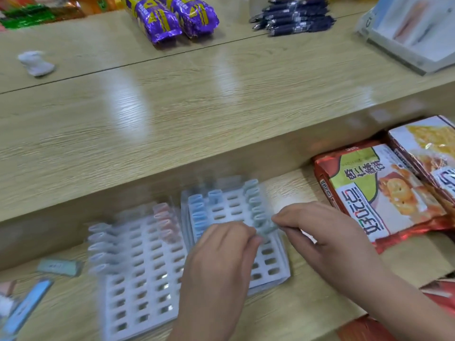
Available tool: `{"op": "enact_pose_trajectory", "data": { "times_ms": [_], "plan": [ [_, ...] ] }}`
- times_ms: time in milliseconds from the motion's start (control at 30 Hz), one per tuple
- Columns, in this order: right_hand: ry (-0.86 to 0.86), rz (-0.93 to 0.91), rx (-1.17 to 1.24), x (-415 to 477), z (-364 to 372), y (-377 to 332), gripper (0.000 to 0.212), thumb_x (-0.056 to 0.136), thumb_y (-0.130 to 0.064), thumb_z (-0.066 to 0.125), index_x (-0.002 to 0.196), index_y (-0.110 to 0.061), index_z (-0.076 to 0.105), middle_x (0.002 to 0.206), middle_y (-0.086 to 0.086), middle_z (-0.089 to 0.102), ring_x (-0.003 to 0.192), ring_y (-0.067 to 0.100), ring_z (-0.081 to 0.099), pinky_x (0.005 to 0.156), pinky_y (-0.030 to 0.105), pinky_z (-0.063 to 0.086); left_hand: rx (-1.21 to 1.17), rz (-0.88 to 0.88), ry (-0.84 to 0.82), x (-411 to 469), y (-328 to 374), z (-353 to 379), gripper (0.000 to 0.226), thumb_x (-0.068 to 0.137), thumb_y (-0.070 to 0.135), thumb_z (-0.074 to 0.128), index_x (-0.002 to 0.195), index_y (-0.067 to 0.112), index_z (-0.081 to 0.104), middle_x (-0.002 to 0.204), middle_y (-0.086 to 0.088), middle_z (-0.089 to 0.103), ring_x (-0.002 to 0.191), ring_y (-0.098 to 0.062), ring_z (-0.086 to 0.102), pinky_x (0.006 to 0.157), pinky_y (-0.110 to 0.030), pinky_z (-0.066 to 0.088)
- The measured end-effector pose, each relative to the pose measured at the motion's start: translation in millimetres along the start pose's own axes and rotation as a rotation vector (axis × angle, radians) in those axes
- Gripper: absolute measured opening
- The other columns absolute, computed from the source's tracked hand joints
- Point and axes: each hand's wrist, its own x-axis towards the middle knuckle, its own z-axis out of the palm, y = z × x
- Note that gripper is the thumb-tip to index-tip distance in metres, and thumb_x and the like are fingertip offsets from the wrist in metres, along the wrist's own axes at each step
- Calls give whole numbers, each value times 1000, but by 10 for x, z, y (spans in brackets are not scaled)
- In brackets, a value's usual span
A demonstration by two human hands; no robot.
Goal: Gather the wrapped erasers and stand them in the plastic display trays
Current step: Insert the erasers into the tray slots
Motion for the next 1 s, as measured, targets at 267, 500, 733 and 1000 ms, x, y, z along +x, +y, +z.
{"op": "enact_pose_trajectory", "data": {
  "times_ms": [267,500,733,1000],
  "plan": [
    [-99,-21,2,74,26,-23,29,87,-21,54,109,-28,72,99,-12,61,80,5,60,59,25,51,-2,134,-39,83,-13,71,6,92,18,68,93,15,72,94,9,70,86,-13,65,77,-21,48],
    [-81,70,95,62,30,-28,18,89,-23,60,102,-24,74,99,-20,63,92,-4,62,77,16,49,124,240,-145,24,-20,96,13,85,9,59,91,14,70,95,2,69,80,-20,62,60,-34,52],
    [52,80,-14,58,-22,-281,31,89,-20,46,105,-19,72,104,-7,65,97,18,65,80,43,51,249,153,-37,-2,46,-197,22,86,17,68,107,21,72,93,4,67,78,-19,59,66,-31,45],
    [-108,-106,118,515,833,-1867,27,90,-26,53,111,-27,68,108,-14,66,98,1,59,88,11,41,178,-247,271,-746,-1004,-1523,17,92,32,60,97,23,74,88,13,67,73,-11,61,66,-29,53]
  ]
}}
